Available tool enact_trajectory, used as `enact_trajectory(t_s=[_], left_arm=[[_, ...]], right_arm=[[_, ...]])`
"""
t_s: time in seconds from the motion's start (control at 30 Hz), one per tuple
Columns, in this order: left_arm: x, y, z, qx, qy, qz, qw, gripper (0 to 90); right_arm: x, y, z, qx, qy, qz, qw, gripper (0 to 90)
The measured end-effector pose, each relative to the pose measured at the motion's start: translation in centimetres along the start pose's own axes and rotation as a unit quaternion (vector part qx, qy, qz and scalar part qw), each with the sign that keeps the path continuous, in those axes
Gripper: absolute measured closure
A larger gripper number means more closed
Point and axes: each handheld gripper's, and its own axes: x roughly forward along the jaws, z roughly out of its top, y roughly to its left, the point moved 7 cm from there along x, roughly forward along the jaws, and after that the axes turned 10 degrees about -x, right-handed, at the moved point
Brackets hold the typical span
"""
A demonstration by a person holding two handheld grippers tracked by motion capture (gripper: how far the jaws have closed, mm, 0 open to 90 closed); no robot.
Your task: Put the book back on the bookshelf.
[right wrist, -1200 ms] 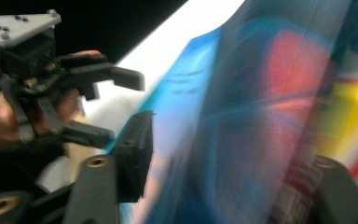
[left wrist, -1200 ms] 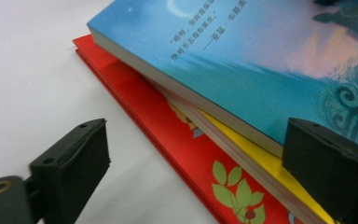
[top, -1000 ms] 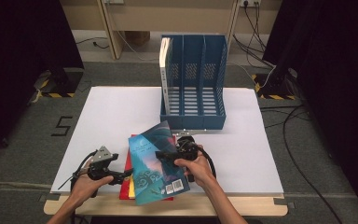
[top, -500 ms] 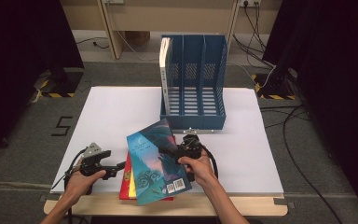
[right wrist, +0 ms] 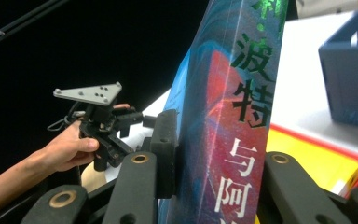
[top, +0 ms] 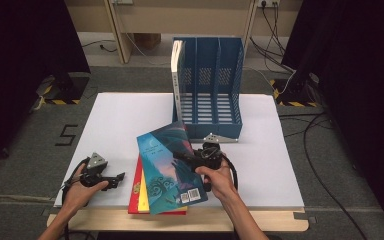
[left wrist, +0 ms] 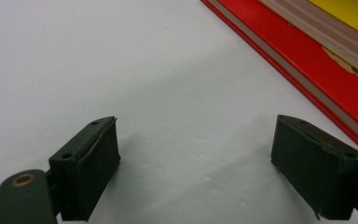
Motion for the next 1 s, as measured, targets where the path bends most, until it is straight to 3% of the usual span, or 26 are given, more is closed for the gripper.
enact_trajectory(t_s=[0.37,0.5,0.7,0.83,1.0], left_arm=[[0.0,0.0,0.0,0.001,-0.001,-0.001,1.0,13.6],[0.0,0.0,0.0,-0.001,-0.002,-0.002,1.0,13.6],[0.0,0.0,0.0,0.001,-0.001,-0.001,1.0,13.6],[0.0,0.0,0.0,0.002,0.0,-0.001,1.0,13.6],[0.0,0.0,0.0,0.0,-0.001,-0.001,1.0,13.6]], right_arm=[[-2.3,0.6,2.8,-0.049,-0.056,-0.029,0.9968,69.4],[-3.8,0.9,4.0,-0.075,-0.076,-0.046,0.9932,69.5],[-5.7,0.4,5.2,-0.082,-0.101,-0.068,0.9892,69.5],[-6.8,0.0,5.7,-0.1,-0.103,-0.088,0.9857,69.5],[-8.4,-1.1,5.9,-0.101,-0.113,-0.115,0.9818,69.4]])
